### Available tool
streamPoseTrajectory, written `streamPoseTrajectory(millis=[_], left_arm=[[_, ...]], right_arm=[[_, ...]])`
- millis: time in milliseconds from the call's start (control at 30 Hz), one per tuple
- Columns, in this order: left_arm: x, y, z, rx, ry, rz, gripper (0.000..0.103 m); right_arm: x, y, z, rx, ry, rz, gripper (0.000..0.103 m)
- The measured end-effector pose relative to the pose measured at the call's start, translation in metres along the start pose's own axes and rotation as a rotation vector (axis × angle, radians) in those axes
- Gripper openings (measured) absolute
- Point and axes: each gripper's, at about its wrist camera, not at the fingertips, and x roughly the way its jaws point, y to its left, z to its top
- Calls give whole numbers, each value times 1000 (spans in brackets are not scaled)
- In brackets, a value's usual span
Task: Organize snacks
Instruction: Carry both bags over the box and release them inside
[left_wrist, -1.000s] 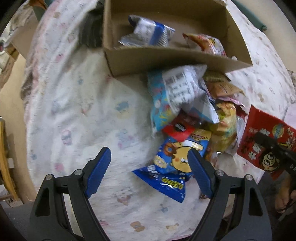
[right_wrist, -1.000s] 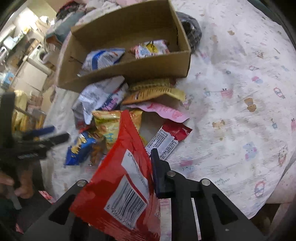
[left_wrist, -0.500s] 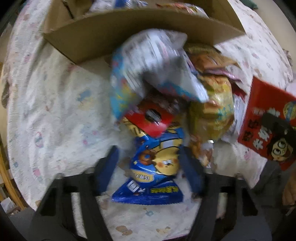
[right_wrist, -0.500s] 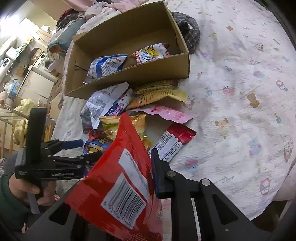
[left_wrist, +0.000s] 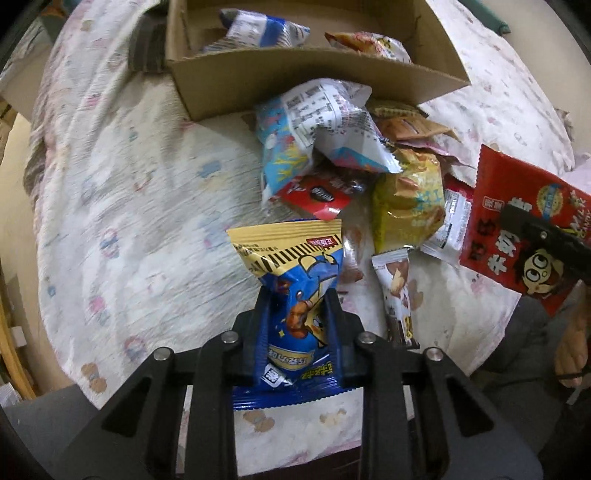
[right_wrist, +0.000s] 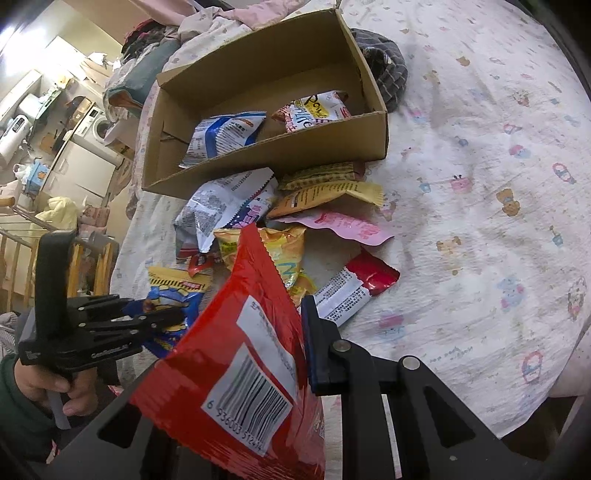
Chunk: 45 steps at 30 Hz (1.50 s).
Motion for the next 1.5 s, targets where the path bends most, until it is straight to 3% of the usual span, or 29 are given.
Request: streamPoseTrajectory(millis=[367,633,800,1067,1267,1500], left_arm=[[-80,27,4,-67,-202,59,23],[-126,22,57,-75,-358,76,23],[-138,13,96,-29,-406,109,23],[-128,4,150,2,-437,118,23],[-98,9,188,-19,-407,119,23],[-60,18,208,-42,-366,116,23]], right_arm=[[-38,19,5,-12,-91,109,17],[-77,40,42,-26,-200,141,17],[-88,48,77,-44,-241,134,17],[-77,41,136,-11,-254,155,17],[-38,35,177,-3,-236,138,17],[9,28,201,-14,-202,117,17]])
